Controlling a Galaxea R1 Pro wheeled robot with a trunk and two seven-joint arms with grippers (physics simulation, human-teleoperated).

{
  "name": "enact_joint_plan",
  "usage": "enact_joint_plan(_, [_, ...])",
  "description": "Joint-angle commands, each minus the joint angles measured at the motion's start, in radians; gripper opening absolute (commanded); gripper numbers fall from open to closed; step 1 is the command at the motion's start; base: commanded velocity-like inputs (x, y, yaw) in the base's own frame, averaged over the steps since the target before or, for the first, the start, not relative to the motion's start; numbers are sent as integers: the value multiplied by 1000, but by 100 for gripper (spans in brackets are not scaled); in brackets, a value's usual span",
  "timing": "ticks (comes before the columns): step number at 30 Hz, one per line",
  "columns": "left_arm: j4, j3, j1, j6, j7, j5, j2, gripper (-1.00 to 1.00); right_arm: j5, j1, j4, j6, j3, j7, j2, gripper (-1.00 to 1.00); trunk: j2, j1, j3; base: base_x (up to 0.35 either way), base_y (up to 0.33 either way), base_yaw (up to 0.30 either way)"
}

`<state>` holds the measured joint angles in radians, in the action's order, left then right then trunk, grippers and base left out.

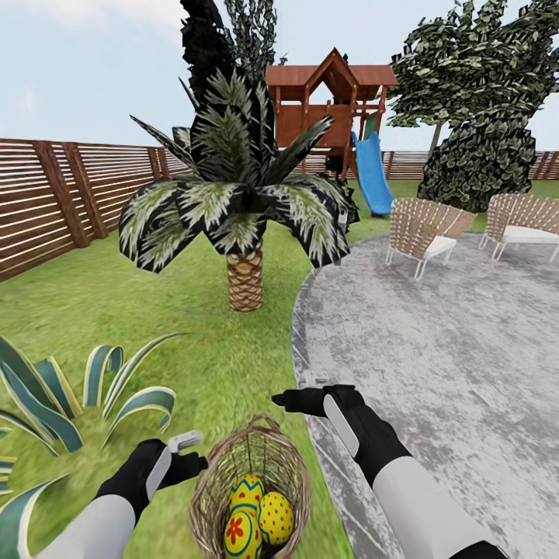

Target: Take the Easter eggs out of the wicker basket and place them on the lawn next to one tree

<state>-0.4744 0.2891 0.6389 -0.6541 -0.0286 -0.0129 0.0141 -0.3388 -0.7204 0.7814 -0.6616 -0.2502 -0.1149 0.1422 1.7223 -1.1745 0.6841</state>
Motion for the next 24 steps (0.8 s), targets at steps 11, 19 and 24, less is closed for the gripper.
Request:
enact_joint_plan(11, [50, 113, -1, 5, 28, 49, 6, 100, 3, -1, 1, -6, 0, -3, 0, 100, 78, -42, 36, 0, 0, 0])
enact_joint_plan(19, [58, 122, -1, 5, 28, 52, 37, 100, 3, -1, 1, -7, 0, -2, 0, 100, 106, -58, 48, -51, 0, 0])
enact_joint_plan(24, [59, 122, -1, 4, 26, 52, 39, 100, 3, -1, 1, -7, 0, -2, 0, 100, 106, -58, 48, -50, 0, 0])
